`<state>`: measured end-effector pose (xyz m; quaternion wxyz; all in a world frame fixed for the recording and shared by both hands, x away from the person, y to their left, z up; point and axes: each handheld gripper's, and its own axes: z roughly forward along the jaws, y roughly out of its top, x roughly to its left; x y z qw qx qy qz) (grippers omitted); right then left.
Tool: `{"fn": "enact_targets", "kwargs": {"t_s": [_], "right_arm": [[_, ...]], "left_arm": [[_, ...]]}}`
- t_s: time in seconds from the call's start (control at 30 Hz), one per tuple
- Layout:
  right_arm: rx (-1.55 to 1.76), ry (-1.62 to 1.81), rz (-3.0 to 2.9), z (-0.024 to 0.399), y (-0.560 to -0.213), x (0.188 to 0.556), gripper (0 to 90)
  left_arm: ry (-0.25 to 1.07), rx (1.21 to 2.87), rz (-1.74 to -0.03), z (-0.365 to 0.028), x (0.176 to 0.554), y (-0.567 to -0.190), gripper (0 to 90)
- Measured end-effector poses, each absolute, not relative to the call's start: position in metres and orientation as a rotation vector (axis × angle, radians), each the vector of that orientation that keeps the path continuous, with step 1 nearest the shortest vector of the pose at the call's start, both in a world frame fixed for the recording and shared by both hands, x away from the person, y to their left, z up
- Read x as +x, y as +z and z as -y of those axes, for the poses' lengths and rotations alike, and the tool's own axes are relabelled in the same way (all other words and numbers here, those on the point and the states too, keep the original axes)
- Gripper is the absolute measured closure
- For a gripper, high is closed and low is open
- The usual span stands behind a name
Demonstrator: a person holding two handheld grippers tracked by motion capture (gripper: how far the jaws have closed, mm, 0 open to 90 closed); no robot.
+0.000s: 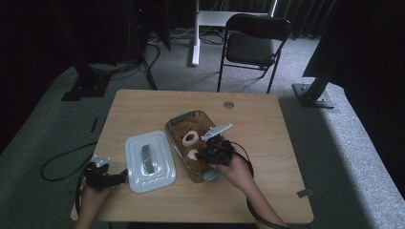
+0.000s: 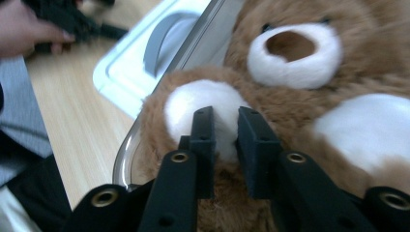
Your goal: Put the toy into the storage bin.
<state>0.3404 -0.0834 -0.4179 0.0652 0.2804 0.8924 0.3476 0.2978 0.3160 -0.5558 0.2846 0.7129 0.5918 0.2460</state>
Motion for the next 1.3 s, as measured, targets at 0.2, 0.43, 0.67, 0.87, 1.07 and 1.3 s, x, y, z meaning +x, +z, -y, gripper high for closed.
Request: {"fn": "enact_targets", "kwargs": {"t_s": [0.2,0.43,0.67,0.87,1.07,1.3], "right_arm": [[0.811,0.895,-2.757,0.066,-0.423,0.349,82.8],[0.747,0.66,-2.864,0.044,-0.43,0.363,84.8],[0.715,0.485,-2.946,0.029,-0.447,0.372,86.3],[0.746,0.588,-2.933,0.037,-0.444,0.37,85.4],[0.781,0.841,-2.9,0.056,-0.429,0.366,79.1],[0.877,1.101,-2.763,0.086,-0.404,0.364,61.7]], "left_arm": [[0.658,1.907,-1.583,-0.316,0.298,-0.556,0.8],[0.659,1.906,-1.583,-0.316,0.298,-0.556,0.8],[0.658,1.909,-1.582,-0.316,0.298,-0.556,0.8],[0.658,1.908,-1.582,-0.316,0.298,-0.556,0.8],[0.658,1.908,-1.583,-0.316,0.298,-0.556,0.8],[0.658,1.908,-1.583,-0.316,0.298,-0.556,0.8]]}}
